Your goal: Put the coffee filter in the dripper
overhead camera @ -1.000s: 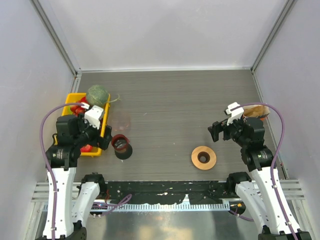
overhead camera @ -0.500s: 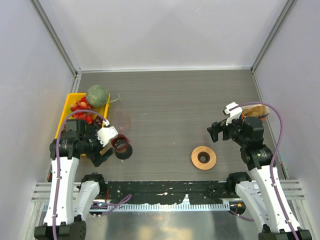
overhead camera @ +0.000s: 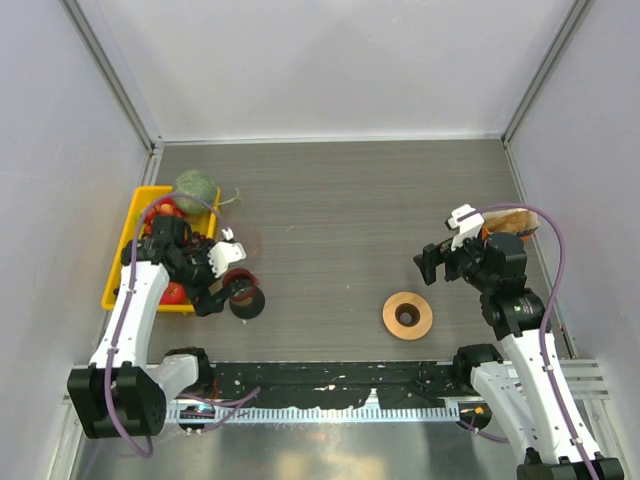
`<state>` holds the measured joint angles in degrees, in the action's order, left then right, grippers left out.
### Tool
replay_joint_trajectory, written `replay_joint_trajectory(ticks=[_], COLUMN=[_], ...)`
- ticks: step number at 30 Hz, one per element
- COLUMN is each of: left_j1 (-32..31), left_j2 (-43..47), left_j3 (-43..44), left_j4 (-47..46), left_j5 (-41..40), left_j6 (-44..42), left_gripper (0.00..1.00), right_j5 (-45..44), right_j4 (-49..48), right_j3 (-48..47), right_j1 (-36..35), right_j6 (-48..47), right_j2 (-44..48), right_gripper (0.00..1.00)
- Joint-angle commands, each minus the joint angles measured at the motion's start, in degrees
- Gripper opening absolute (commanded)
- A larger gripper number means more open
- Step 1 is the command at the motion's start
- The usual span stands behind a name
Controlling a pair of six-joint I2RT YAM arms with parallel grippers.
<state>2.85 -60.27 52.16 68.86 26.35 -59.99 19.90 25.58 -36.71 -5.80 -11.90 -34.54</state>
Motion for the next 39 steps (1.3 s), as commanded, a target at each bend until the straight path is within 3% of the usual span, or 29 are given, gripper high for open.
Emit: replay_joint_trajectory(ticks=[1, 5, 21, 32, 39], left_j1=[-0.9, -2.3, -19.2, -29.1, -34.8], left_j2=[-2.0, -2.7, -5.7, -16.8, -24.9], left_j3=[0.7, 0.0, -1.4, 7.8, 16.2], left_j4=[-6.5, -10.5, -22.1, -25.4, -23.7], left_j5=[3.7, 4.3, 1.8, 1.8, 4.5], left_j6=[1.1, 4.0, 16.3, 20.1, 15.3], left_gripper=[0.99, 0.94, 0.83, 0.77, 0.76], right_j5=[0.8, 0.8, 1.1, 1.2, 1.2], right_j4=[-1.2, -1.2, -1.0, -0.8, -0.7], right_j3=[-0.6, -0.6, -0.6, -0.6, -0.6], right_j1=[0.2, 0.2, 0.2, 0.2, 0.3], right_j6=[-0.5, -0.5, -0.8, -0.8, -1.1], right_j2=[-0.3, -0.3, 0.4, 0.9, 1.1], right_gripper=[0.95, 0.95, 0.96, 0.95, 0.96])
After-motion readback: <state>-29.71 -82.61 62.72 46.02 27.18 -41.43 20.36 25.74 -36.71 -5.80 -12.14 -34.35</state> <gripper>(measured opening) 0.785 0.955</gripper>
